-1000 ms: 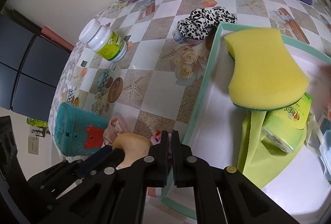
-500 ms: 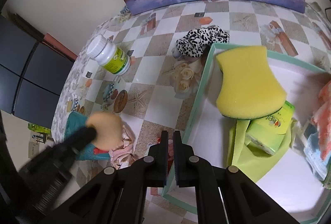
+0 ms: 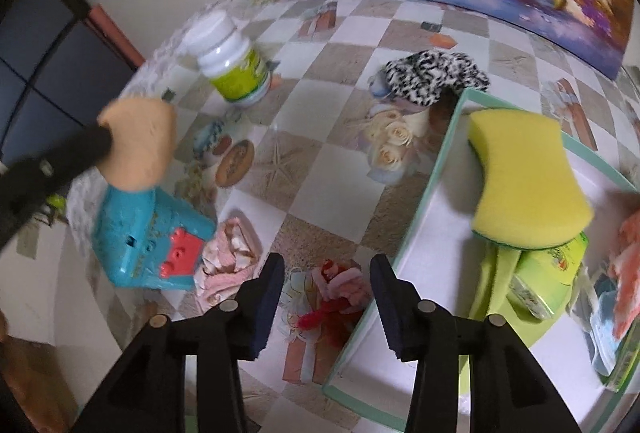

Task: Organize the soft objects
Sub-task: 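Lift and carry the beige puff and red-pink toy over the tray with both tools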

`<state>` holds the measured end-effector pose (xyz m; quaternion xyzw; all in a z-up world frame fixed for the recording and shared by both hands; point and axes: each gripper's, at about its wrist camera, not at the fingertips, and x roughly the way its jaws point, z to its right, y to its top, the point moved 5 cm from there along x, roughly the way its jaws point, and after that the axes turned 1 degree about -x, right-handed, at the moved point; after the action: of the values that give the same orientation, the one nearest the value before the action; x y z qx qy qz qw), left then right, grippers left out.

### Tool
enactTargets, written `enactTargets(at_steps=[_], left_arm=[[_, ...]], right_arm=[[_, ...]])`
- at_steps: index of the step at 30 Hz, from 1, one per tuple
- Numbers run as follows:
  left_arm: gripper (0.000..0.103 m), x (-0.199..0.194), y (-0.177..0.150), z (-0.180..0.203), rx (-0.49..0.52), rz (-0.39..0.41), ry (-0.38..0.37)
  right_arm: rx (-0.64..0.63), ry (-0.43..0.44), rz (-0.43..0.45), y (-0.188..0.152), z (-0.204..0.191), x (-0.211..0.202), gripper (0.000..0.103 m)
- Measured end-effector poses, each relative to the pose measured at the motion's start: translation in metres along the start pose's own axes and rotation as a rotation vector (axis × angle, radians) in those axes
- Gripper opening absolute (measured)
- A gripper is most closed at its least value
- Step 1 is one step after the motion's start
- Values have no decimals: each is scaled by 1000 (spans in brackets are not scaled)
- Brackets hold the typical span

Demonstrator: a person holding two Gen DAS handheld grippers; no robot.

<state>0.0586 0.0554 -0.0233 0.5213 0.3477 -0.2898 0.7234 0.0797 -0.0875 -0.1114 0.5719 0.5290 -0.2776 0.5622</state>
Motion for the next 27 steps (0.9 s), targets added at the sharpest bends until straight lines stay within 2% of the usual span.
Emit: enactTargets(at_steps=[9,11,12,14,20,27], left_arm=[[12,5,3,-16,-54,-9,-33],[12,5,4,-17,-56,-9,-39],[12,5,4,-17,-57,-10,-43],[12,5,4,-17,-61,-11,-47],[12,2,5,-17,-64,-8,-50],[12,-7,7,-14,-57,16,-51]], right_arm=[[-171,-143,-71,-8,-22,26,48],[-184,-157,-71,-8,-24,27,42],[-189,-159,-74,-8,-24,29,32],[-192,-167,-95,-12,-24,32,25],[-184,-137,-86,-14,-26,29,20],[-130,-74,2,-5,-27,-3,20]])
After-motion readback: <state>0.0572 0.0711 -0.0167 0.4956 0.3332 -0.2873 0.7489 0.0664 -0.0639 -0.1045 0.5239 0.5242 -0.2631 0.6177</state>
